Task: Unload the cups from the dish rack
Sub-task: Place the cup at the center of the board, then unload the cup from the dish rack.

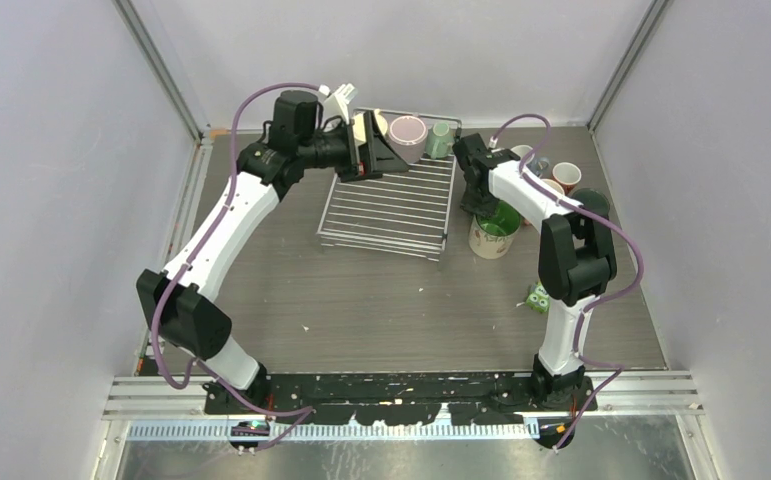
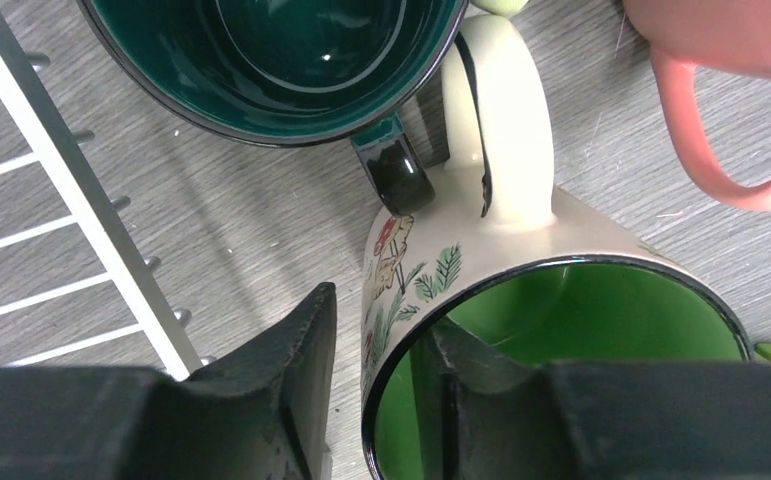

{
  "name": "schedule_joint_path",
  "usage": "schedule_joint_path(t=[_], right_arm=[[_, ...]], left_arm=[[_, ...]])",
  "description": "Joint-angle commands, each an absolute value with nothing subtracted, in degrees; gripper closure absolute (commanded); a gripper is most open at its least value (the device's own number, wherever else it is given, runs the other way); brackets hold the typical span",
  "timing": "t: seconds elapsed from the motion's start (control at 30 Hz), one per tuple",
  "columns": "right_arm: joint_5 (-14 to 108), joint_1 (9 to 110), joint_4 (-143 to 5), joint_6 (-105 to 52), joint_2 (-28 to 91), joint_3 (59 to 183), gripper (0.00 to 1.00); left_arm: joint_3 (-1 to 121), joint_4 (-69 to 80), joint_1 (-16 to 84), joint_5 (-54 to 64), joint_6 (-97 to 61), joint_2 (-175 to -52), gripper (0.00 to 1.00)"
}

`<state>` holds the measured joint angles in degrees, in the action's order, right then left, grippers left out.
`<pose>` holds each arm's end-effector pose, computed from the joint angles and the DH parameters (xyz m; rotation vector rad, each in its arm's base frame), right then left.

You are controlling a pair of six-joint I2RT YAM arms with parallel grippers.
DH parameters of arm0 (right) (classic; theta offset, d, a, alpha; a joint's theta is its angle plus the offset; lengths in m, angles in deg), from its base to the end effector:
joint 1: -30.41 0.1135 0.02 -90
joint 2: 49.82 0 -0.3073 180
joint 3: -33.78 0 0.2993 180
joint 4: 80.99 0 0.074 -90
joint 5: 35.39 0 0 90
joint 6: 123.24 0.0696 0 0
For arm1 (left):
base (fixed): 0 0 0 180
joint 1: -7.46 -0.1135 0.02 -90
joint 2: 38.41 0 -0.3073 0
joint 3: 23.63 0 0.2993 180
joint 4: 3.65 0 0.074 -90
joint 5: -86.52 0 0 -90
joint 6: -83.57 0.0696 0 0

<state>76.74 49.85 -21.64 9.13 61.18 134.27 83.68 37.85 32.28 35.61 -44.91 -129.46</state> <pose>0.4539 0.1324 0.2158 0.6143 2.5678 -0.2021 0.3707 -0.2198 0.4500 0.2230 2.1744 -1.3540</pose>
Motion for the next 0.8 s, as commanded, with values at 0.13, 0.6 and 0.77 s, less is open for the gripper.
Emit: schedule_joint_path(t=[0.13,0.6,0.77], right_arm=[[78.04,49.82,-23.12,9.08,54.71,134.74,0.48],[74.99,49.90,-22.98,7.45,42.55,130.36,0.09],[73.68,49.88,-22.33,6.26,38.07,130.08,0.00]], left_arm=[[84.44,38.59,33.22,35.29,-43.10,-130.23,0.01],[91.52,45.19,33.48,22.21,-37.51,-134.31,0.01],[95.79,48.60,33.39,12.33,-35.14,-137.03,0.01]])
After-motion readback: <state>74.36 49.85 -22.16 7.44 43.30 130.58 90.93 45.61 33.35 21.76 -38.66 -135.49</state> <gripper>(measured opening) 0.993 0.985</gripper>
